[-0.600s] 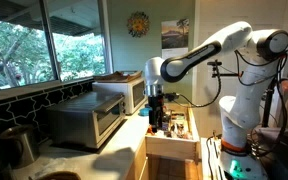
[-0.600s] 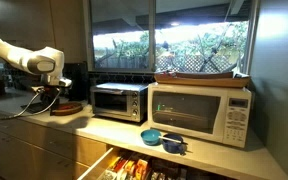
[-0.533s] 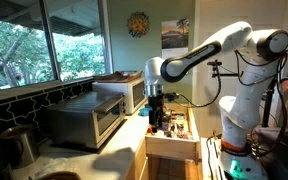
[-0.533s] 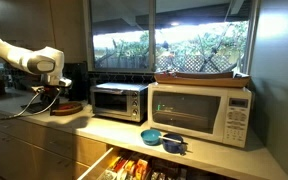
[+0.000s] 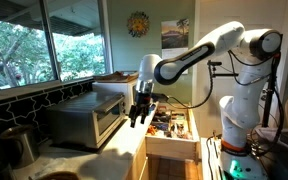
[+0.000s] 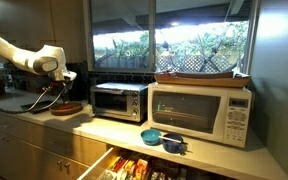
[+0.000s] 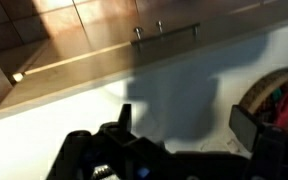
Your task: Put the basket on top of the toaster oven
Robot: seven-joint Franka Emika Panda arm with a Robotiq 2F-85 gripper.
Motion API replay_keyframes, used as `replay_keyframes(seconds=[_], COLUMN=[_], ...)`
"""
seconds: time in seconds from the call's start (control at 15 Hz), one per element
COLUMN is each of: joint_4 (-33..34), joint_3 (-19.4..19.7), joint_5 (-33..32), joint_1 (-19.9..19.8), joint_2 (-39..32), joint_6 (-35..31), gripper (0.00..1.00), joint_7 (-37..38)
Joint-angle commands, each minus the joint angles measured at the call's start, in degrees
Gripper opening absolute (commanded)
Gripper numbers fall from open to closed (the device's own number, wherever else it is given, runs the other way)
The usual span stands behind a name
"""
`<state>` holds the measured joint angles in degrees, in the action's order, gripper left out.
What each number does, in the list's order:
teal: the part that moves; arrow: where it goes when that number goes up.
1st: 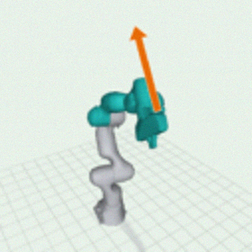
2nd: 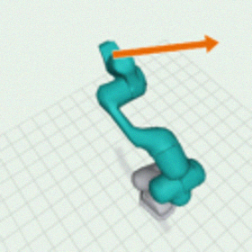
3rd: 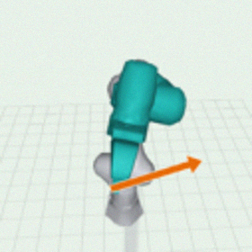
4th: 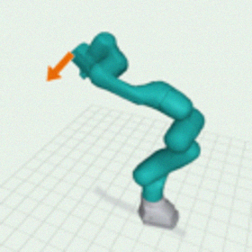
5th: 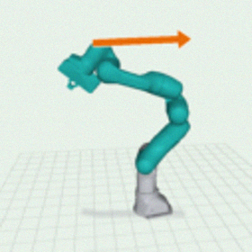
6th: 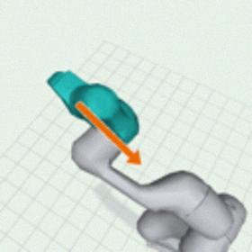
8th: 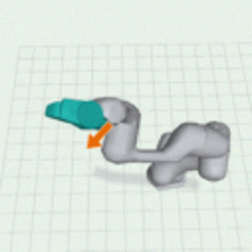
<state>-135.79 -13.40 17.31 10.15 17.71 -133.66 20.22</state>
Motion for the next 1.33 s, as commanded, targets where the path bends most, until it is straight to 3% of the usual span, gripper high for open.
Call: replay_keyframes(seconds=[0.0,0.2,0.4,0.47,0.8,0.93,1.07,1.27], joint_4=[10.0,17.6,24.0,19.4,20.7,23.8,27.4,35.2], joint_3=[-4.1,-4.6,-5.7,-4.5,-4.1,-2.7,-1.8,-0.9], joint_5=[-5.1,-0.7,10.2,5.2,5.7,-4.1,-9.9,-17.4], joint_1=[-1.3,2.8,5.7,5.4,5.8,6.6,7.4,9.8], joint_2=[-11.7,-19.5,-24.9,-21.2,-22.3,-26.0,-29.3,-36.5], joint_6=[-10.5,-8.4,-7.6,-9.1,-9.1,-5.7,-0.2,5.7], gripper=[1.00,1.00,1.00,1.00,1.00,1.00,1.00,1.00], joint_7=[10.6,8.5,0.0,4.3,3.8,13.3,19.8,23.8])
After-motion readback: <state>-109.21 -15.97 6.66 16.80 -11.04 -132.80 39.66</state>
